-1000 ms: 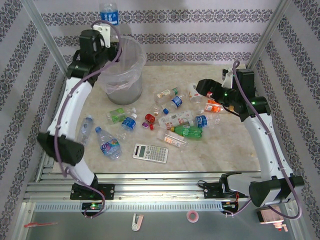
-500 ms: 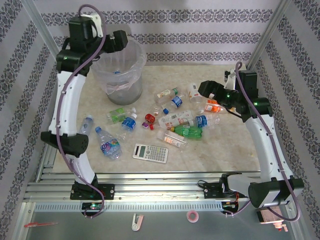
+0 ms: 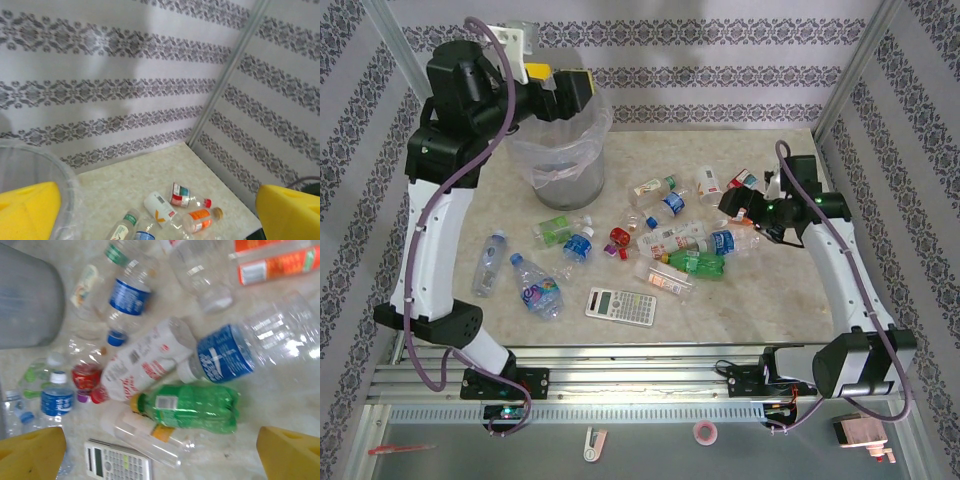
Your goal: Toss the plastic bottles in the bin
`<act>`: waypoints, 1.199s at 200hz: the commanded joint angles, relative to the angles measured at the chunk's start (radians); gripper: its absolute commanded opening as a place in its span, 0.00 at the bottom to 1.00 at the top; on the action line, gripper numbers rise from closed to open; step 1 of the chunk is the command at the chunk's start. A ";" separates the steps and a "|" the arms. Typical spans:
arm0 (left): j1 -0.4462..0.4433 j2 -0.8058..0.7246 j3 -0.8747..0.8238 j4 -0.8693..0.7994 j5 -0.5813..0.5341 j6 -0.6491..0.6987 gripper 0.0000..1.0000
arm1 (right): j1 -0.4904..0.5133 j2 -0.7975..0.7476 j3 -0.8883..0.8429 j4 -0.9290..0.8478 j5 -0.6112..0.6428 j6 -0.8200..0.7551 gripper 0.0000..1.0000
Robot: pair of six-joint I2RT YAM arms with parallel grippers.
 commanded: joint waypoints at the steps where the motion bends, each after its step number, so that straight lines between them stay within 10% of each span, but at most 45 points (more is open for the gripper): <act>1: -0.036 -0.038 -0.061 0.081 0.053 0.064 1.00 | -0.018 0.002 -0.042 -0.029 0.048 0.028 0.98; 240: -0.158 -0.212 -0.458 0.304 0.031 0.083 1.00 | -0.199 0.334 -0.261 0.414 -0.021 0.396 0.94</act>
